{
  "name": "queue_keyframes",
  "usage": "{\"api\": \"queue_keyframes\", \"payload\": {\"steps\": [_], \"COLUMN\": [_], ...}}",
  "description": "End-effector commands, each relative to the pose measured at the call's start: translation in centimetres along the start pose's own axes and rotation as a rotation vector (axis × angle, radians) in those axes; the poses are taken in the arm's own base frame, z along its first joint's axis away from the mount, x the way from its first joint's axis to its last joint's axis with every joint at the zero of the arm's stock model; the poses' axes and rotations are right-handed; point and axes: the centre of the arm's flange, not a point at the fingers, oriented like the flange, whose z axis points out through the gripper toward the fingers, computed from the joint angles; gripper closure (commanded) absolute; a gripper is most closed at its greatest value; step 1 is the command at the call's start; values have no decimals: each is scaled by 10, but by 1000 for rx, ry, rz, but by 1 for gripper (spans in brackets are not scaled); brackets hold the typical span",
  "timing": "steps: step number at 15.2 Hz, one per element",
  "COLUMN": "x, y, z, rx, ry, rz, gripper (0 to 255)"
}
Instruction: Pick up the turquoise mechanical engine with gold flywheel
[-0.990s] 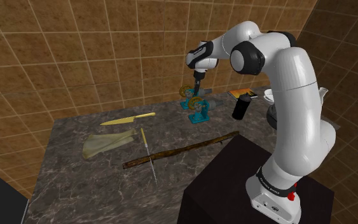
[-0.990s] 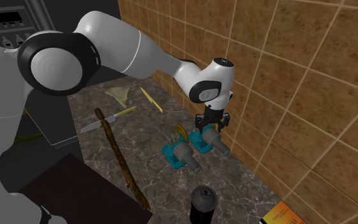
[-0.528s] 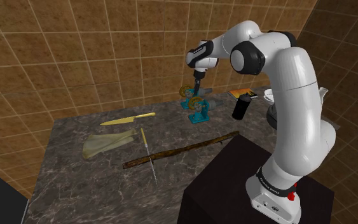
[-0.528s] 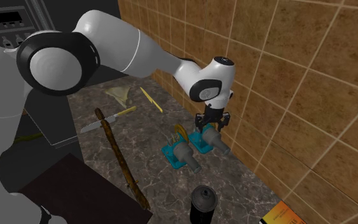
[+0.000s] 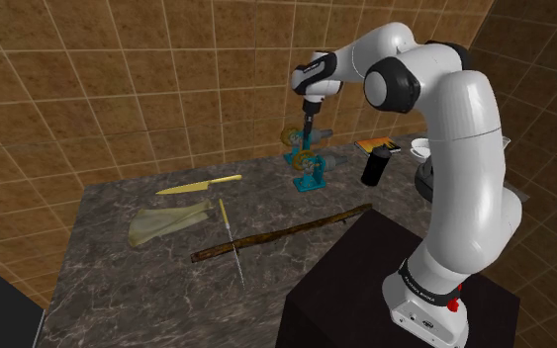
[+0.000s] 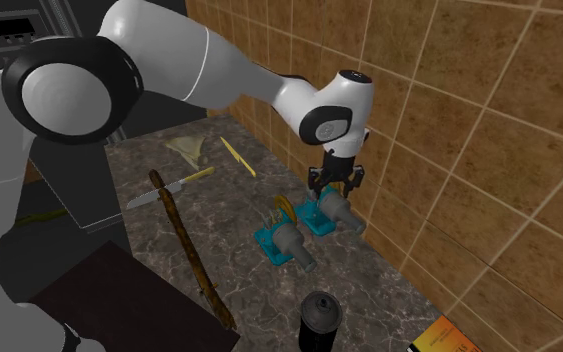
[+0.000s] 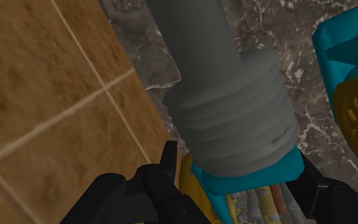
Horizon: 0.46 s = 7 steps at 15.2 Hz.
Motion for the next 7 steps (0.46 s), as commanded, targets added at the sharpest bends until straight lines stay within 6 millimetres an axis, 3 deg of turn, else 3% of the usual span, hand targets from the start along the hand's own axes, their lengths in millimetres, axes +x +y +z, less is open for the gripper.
{"api": "queue_keyframes", "payload": {"steps": [1,5,7], "x": [0,1,1], "y": [1,0,0], "z": [-13,-34,-34], "rx": [-1,-1,-1], "ry": [1,1,1], "rz": [0,0,0], "gripper": [255,255,255]}}
